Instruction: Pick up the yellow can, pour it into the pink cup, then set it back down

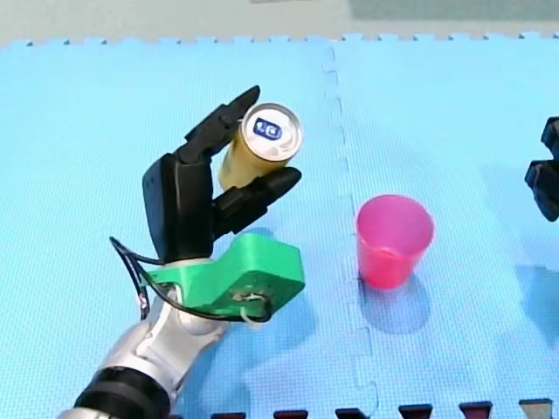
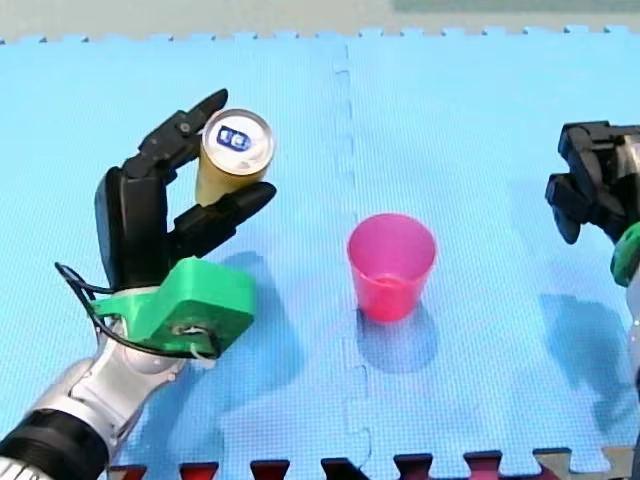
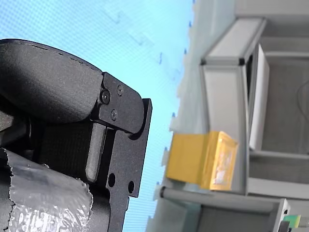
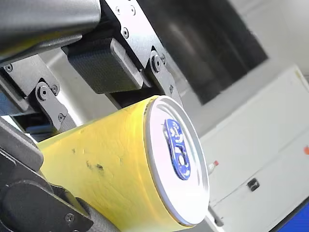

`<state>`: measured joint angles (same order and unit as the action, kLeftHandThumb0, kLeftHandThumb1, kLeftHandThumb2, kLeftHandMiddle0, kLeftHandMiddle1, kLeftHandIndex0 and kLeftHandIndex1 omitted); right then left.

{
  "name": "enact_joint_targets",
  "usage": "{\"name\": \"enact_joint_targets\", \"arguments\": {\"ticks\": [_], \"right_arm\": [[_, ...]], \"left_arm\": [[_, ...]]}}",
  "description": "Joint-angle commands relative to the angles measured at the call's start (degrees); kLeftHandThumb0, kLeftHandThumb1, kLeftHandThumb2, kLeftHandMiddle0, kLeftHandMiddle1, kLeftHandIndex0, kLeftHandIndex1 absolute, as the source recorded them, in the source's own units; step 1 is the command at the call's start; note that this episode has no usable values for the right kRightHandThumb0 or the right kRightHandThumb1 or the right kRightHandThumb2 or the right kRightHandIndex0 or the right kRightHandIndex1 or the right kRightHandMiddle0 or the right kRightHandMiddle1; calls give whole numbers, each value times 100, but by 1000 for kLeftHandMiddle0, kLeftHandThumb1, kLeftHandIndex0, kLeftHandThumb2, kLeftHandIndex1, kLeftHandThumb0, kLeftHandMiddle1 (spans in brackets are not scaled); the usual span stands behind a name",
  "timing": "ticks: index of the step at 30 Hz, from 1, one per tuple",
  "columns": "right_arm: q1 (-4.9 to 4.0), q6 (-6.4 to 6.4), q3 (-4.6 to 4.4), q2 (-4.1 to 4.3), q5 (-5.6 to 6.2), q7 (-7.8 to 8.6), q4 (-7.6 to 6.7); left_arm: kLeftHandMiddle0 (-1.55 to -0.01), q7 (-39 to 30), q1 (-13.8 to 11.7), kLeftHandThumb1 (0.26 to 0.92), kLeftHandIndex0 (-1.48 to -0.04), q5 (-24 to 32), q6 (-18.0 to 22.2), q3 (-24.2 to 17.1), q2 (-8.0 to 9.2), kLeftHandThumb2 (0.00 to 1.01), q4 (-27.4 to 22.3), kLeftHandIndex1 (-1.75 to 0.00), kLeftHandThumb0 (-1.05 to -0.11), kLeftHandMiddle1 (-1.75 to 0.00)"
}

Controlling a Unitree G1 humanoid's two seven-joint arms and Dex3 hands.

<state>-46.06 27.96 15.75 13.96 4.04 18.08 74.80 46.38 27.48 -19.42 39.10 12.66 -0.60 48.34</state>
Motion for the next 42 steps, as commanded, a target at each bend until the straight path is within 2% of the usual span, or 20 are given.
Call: {"name": "enact_joint_targets", "arguments": {"ticks": [1, 5, 11, 17, 27, 34, 37, 42], "right_arm": [[-36, -28, 17, 34, 13, -11, 7], [-51, -43, 15, 45, 7, -11, 11], [-61, -55, 6, 49, -5, -21, 16], [-66, -52, 7, 58, -1, -7, 11], [-47, -38, 2, 88, -3, 23, -3], [-38, -37, -25, 108, -20, 19, -17], [-29, -41, -24, 112, -11, 27, -21], [-18, -63, 2, 122, 23, 50, -28]], "left_arm": [[-1271, -191, -144, 811, -1211, 212, 246, -216, -54, 0, -130, -1, -376, -81], [-1275, -609, -347, 812, -1209, 446, 460, -469, -81, 0, -263, 0, -377, -69], [-1288, -1472, -646, 807, -1205, 1254, 800, -874, -466, 0, -346, 0, -385, -55], [-1295, -1893, -710, 803, -1193, 1465, 1101, -1170, -675, 0, -60, 0, -378, -39], [-1305, -1987, -667, 806, -1189, 1316, 1300, -1459, -772, 1, 211, 0, -361, -24], [-1310, -1798, -577, 808, -1187, 1017, 1297, -1491, -741, 1, 543, 0, -355, -17], [-1312, -1704, -548, 809, -1187, 849, 1187, -1448, -708, 1, 672, 0, -353, -15], [-1316, -1520, -521, 810, -1189, 606, 749, -1355, -674, 1, 795, -1, -349, -13]]}}
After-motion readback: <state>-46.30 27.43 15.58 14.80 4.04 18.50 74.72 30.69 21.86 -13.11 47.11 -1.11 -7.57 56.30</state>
